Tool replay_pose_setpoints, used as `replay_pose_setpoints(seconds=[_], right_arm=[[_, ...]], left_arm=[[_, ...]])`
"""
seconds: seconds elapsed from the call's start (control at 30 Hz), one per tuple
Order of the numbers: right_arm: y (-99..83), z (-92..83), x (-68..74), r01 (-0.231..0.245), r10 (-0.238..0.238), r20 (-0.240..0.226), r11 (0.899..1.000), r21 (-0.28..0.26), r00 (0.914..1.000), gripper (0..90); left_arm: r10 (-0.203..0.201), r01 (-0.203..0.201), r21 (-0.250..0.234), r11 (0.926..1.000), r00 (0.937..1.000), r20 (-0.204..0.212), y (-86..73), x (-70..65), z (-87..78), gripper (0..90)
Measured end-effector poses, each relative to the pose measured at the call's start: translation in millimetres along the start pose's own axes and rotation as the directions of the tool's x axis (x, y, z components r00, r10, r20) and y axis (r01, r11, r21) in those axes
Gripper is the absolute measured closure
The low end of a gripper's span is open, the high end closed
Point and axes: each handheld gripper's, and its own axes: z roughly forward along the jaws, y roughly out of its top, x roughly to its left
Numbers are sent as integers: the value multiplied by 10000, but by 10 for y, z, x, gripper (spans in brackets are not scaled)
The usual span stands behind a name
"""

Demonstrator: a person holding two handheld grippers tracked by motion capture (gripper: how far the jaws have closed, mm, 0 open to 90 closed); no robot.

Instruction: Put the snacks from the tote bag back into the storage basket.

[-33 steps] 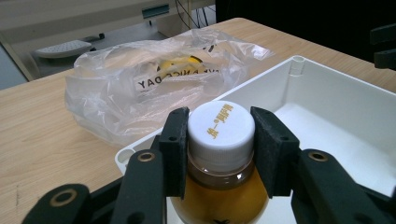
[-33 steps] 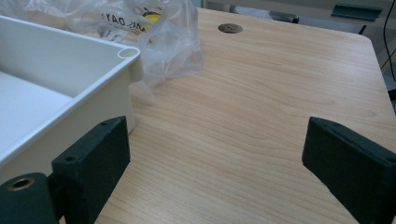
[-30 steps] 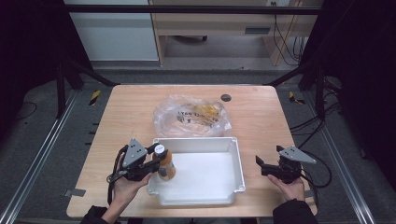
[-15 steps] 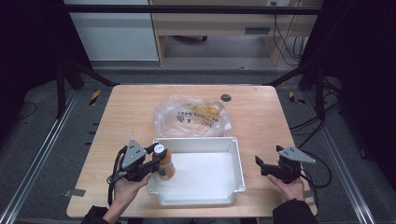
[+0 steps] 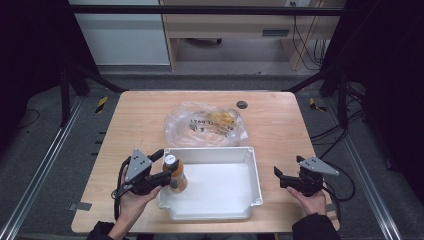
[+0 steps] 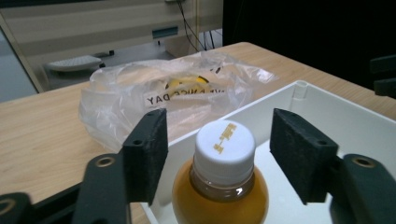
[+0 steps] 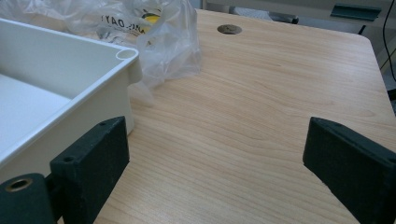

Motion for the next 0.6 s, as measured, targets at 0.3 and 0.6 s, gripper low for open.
replay_pose_setpoints(seconds=[0.3,0.6], right_arm=[[1,-7,-8,-124,124,11,9999,-10,9999,73],[1,-21,-24,-137,138,80,9999,-91,9999,70]], left_arm=[[-135,142,-249,9996,9995,293,104,118,-91,193],[-413,403,-356,9986,9987,-296,77,395,-171,153]])
